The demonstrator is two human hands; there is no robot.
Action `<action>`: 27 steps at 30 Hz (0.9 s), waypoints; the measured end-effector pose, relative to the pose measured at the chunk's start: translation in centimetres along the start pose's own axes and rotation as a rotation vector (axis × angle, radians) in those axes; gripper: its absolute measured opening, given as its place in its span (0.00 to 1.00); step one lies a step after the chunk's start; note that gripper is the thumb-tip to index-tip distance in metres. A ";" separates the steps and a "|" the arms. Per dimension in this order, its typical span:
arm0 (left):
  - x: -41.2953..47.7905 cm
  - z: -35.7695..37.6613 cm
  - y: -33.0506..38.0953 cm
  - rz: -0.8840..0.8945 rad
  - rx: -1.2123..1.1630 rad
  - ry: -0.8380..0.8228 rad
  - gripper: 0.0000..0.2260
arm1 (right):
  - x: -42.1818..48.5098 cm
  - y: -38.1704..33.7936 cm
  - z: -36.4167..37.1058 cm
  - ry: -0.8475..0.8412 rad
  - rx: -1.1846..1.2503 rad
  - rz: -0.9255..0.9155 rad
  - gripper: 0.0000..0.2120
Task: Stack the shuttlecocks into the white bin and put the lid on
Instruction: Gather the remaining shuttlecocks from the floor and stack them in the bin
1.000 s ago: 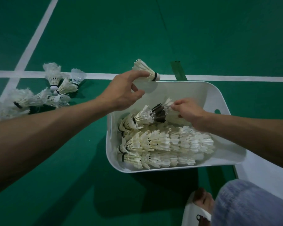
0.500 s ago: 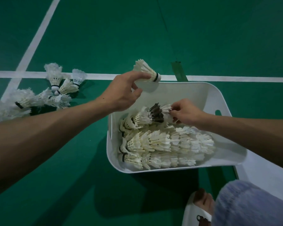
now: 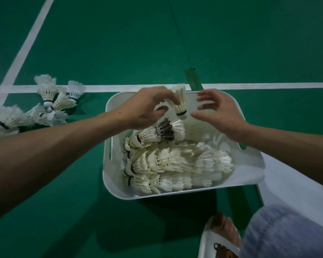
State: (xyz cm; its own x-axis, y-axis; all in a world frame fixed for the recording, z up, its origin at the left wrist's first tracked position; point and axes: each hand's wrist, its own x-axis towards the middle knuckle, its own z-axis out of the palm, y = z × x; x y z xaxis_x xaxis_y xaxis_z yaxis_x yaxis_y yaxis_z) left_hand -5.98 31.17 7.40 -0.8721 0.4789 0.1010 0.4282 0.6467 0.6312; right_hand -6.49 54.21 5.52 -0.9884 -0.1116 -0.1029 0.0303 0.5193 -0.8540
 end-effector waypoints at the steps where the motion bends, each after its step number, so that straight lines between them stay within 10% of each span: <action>1: 0.2 0.2 0.3 0.021 0.011 -0.050 0.13 | 0.0 -0.4 -0.1 -0.035 -0.026 -0.072 0.30; 8: 1.2 1.8 1.3 0.036 -0.052 -0.182 0.14 | 0.1 -1.1 0.5 -0.069 -0.260 -0.212 0.22; 12: 0.4 1.6 -0.2 -0.050 0.014 -0.163 0.33 | 0.3 0.1 -1.0 0.068 -0.468 -0.118 0.14; 18: -0.5 2.6 -3.1 -0.271 0.371 -0.550 0.46 | -0.8 1.0 -0.4 0.042 -0.489 0.038 0.19; 27: -0.2 3.9 -3.5 -0.083 0.359 -0.600 0.37 | -1.2 1.7 1.9 -0.060 0.041 0.405 0.11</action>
State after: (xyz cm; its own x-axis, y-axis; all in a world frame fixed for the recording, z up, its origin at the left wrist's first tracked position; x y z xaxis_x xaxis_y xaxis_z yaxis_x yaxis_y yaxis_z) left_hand -6.39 31.08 2.20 -0.6684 0.5970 -0.4436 0.5075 0.8021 0.3148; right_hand -4.98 53.60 3.18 -0.8849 0.0449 -0.4636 0.4222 0.4973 -0.7579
